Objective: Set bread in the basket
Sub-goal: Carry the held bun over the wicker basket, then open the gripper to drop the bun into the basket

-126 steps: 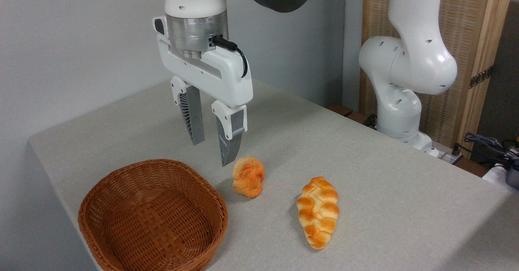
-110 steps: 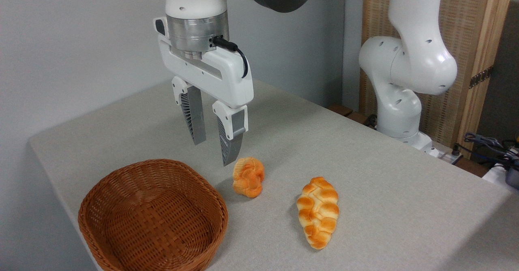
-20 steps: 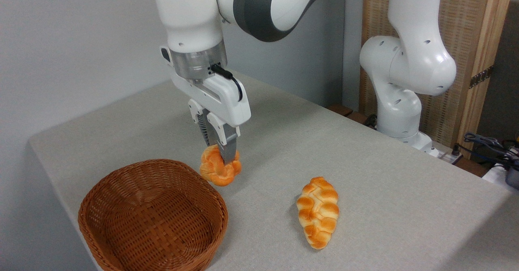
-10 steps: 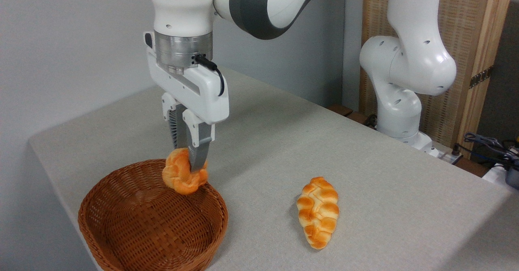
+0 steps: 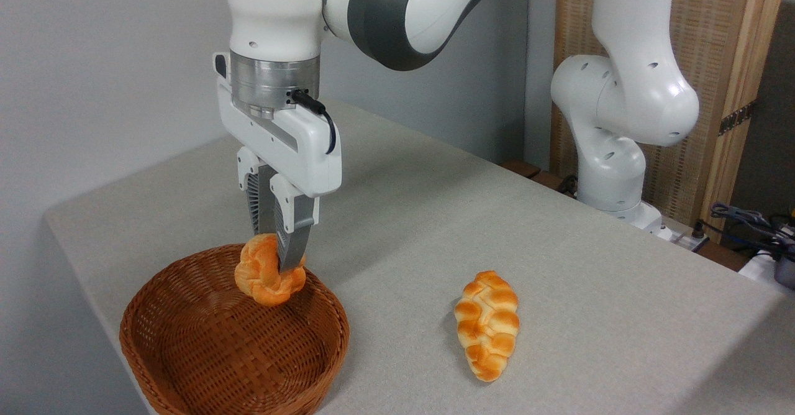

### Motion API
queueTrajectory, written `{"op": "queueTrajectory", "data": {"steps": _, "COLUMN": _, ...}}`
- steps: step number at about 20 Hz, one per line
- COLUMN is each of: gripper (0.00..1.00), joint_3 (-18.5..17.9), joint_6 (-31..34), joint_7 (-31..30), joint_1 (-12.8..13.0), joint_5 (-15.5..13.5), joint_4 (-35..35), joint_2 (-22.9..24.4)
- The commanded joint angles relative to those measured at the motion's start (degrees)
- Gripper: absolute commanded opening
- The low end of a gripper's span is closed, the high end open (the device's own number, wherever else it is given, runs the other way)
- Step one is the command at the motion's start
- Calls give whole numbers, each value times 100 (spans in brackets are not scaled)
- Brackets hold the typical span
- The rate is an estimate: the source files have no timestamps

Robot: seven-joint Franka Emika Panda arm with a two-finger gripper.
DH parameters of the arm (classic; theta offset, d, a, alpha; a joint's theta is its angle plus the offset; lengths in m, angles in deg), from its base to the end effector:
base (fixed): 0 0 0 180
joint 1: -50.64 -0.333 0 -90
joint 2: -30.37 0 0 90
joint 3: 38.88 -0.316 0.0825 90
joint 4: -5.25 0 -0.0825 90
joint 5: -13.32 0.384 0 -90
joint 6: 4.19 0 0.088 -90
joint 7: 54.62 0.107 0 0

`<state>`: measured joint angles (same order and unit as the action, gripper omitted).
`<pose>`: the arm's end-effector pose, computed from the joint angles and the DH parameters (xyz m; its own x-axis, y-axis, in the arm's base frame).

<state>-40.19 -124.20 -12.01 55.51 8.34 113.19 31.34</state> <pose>0.5771 -0.0401 0.5330 0.6924 -0.6867 0.2212 -0.6866 -0.7214 -0.0901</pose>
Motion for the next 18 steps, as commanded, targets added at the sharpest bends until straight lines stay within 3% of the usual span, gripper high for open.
{"op": "queueTrajectory", "data": {"steps": 1, "gripper": 100, "joint_3": -36, "joint_6": -49, "joint_7": 81, "joint_1": 23, "joint_5": -64, "joint_4": -71, "joint_2": -27}}
{"op": "queueTrajectory", "data": {"steps": 12, "gripper": 100, "joint_3": -54, "joint_6": -13, "joint_7": 46, "joint_1": 23, "joint_5": -81, "joint_4": -80, "joint_2": 26}}
{"op": "queueTrajectory", "data": {"steps": 18, "gripper": 100, "joint_3": -80, "joint_6": 355, "joint_7": -112, "joint_1": -3, "joint_5": -73, "joint_4": -80, "joint_2": 105}}
